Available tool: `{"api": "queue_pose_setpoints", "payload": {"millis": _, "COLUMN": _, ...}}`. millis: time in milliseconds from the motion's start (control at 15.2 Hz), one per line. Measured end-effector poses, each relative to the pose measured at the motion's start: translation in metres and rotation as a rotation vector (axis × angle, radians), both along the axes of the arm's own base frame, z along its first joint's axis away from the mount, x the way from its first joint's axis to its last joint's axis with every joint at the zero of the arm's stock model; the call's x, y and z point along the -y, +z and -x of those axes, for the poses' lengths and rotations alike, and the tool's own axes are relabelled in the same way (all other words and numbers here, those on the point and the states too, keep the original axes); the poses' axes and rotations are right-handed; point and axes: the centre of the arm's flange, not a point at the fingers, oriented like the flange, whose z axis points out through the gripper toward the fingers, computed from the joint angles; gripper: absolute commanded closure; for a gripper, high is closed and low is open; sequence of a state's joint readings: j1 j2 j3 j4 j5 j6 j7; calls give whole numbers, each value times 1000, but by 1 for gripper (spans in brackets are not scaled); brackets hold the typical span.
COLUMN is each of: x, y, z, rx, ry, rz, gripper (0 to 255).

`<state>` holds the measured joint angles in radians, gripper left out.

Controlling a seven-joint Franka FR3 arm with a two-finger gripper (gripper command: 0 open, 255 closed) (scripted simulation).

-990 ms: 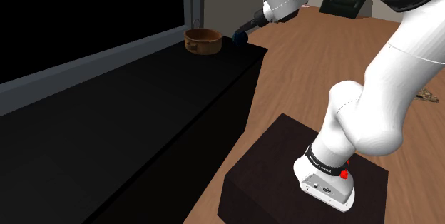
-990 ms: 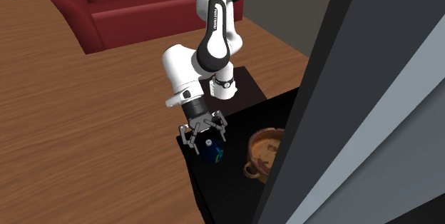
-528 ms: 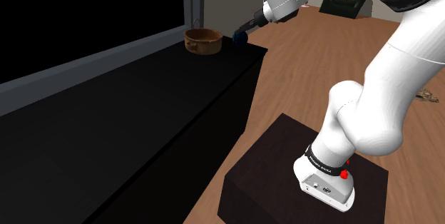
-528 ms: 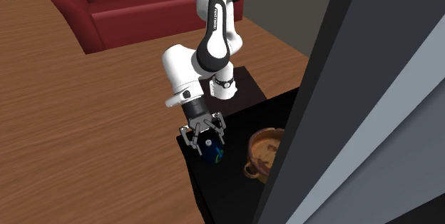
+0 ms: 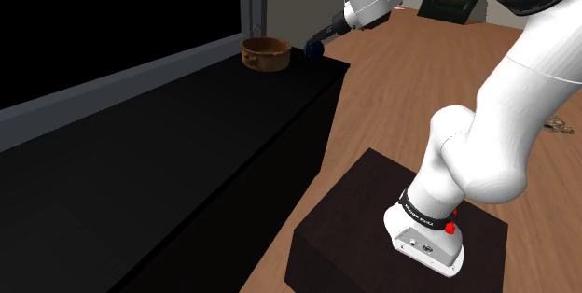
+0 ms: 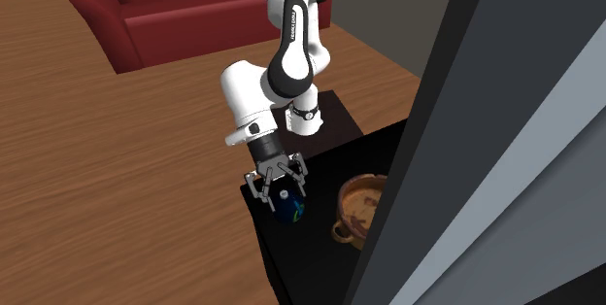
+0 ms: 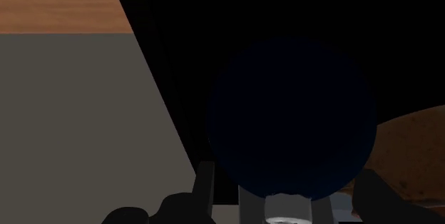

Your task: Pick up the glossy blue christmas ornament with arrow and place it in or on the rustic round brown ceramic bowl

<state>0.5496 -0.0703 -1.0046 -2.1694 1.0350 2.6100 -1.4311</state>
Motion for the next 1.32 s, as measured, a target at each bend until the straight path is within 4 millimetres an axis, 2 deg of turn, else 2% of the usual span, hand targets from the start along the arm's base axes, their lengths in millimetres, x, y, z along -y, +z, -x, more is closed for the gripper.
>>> {"api": "queue_pose_setpoints", "payload": {"millis": 264, "x": 0, "y": 15, "z": 0, "rx": -2, "ry": 0, "rz": -1, "gripper": 255}}
{"api": "queue_pose_setpoints", "payload": {"millis": 1320, "x": -1, "y": 100, "z": 1, "rx": -2, "ry": 0, "rz": 0, "gripper": 255}}
